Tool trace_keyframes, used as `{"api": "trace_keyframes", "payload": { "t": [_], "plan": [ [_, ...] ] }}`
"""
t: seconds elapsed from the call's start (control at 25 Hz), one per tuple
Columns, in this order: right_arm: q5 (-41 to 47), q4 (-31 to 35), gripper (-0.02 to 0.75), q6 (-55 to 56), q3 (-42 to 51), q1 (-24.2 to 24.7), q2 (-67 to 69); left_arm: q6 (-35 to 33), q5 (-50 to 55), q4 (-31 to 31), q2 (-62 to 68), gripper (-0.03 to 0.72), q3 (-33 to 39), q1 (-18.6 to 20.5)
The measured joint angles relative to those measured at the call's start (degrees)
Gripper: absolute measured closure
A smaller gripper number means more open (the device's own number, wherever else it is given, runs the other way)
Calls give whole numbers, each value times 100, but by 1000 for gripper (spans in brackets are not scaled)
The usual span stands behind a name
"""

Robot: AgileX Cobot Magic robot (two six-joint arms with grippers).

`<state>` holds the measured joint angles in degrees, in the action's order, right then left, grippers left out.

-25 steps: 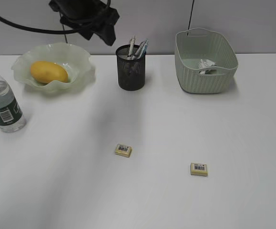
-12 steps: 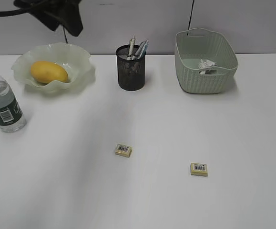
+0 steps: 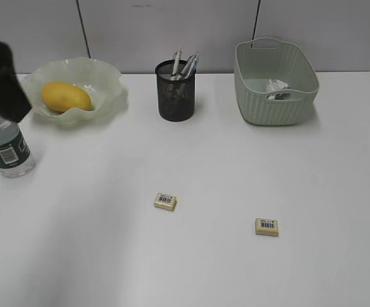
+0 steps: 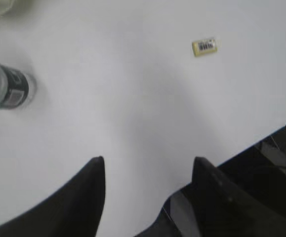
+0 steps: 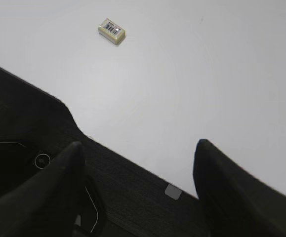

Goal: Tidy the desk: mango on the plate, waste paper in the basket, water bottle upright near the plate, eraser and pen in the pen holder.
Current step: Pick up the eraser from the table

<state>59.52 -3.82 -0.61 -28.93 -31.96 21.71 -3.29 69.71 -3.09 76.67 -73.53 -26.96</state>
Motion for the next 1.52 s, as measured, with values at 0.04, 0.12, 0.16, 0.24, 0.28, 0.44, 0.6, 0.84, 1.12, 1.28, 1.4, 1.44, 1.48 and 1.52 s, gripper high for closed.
{"api": "trace_keyframes", "payload": {
  "t": [0.04, 0.12, 0.16, 0.24, 0.28, 0.44, 0.6, 0.84, 1.12, 1.28, 1.4, 1.44, 1.48, 1.52],
  "plan": [
    [0, 0, 197, 0, 0, 0, 0, 0, 6, 0, -216, 264, 253, 0],
    [0, 0, 197, 0, 0, 0, 0, 0, 7, 0, -748, 264, 696, 0],
    [0, 0, 197, 0, 0, 0, 0, 0, 1, 0, -1019, 264, 927, 0],
    [0, 0, 197, 0, 0, 0, 0, -5, 7, 0, -1527, 264, 1343, 0],
    [0, 0, 197, 0, 0, 0, 0, -5, 7, 0, -1804, 264, 1560, 0],
    [0, 0, 197, 0, 0, 0, 0, -63, 26, 0, -2842, 264, 2290, 0],
    [0, -2, 197, 0, 0, 0, 0, -201, 38, 0, -3884, 264, 2780, 0],
    [0, -2, 197, 0, 0, 0, 0, -233, 45, -5, -4997, 264, 3266, 0],
    [232, -2, 197, 0, -166, 0, 365, -237, -28, -33, -5927, 264, 3647, 0],
    [442, -2, 197, 61, -665, 0, 1474, -237, -123, -86, -6554, 264, 3991, 0],
    [442, -2, 197, 323, -1148, 0, 2425, -237, -219, -90, -6955, 266, 4091, 0],
    [442, -2, 197, 461, -1302, 0, 2817, -237, -255, -90, -7071, 266, 4091, 0],
    [442, -2, 197, 648, -1490, 0, 3143, -237, -279, -90, -7153, 266, 4096, 0],
    [442, -2, 197, 877, -1678, 0, 3489, -237, -309, -90, -7226, 266, 4096, 0]
  ]
}}
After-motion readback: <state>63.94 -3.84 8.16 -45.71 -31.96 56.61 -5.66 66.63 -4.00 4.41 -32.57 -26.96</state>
